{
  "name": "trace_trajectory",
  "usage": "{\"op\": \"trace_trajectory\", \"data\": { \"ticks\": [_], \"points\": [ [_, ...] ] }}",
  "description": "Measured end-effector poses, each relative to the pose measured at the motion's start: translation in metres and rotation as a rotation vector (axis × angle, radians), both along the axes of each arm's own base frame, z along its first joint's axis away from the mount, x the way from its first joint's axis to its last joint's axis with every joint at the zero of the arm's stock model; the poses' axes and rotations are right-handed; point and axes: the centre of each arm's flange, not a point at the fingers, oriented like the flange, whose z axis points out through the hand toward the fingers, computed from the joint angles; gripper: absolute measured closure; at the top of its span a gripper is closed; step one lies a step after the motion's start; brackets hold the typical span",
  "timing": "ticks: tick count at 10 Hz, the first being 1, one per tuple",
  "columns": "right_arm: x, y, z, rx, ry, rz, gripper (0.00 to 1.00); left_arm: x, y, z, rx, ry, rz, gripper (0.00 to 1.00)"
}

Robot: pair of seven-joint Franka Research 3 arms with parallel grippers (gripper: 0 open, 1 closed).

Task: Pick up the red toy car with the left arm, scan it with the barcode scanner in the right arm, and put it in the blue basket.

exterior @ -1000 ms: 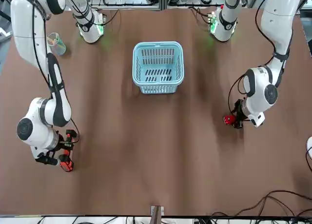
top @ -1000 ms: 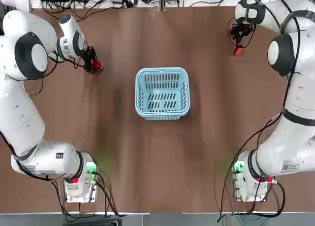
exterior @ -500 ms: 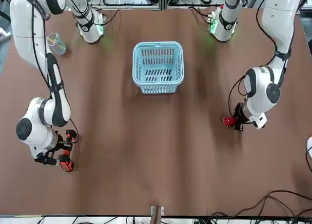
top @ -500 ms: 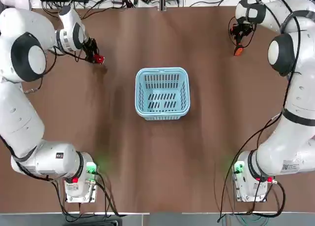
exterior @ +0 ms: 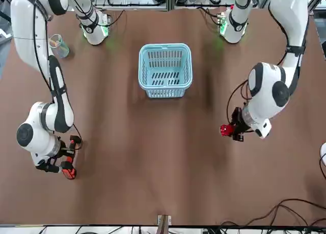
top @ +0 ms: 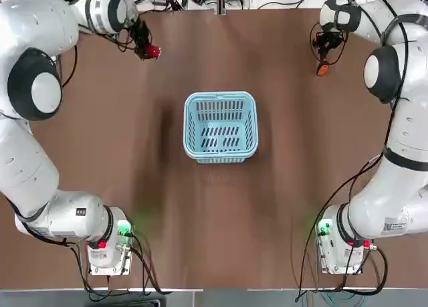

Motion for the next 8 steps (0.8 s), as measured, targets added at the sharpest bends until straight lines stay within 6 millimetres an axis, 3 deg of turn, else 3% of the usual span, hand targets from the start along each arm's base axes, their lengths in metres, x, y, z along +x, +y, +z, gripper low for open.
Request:
{"op": "trace_trajectory", "data": {
  "ticks": [2, 3, 5, 8],
  "points": [
    [0.004, 0.018, 0.008, 0.067, 0.018, -0.018, 0.63, -0.009, -0.067, 0.028, -0.003, -0.011, 0.032, 0.56],
    [0.007, 0.026, 0.024, 0.106, 0.044, -0.025, 0.63, -0.012, -0.095, 0.041, -0.014, -0.005, 0.044, 0.56],
    [0.004, 0.047, 0.077, 0.203, 0.120, -0.023, 0.63, -0.019, -0.142, 0.063, -0.043, 0.008, 0.048, 0.56],
    [-0.022, 0.075, 0.175, 0.406, 0.243, 0.001, 0.63, -0.046, -0.210, 0.099, -0.060, 0.035, 0.016, 0.56]
  ]
}}
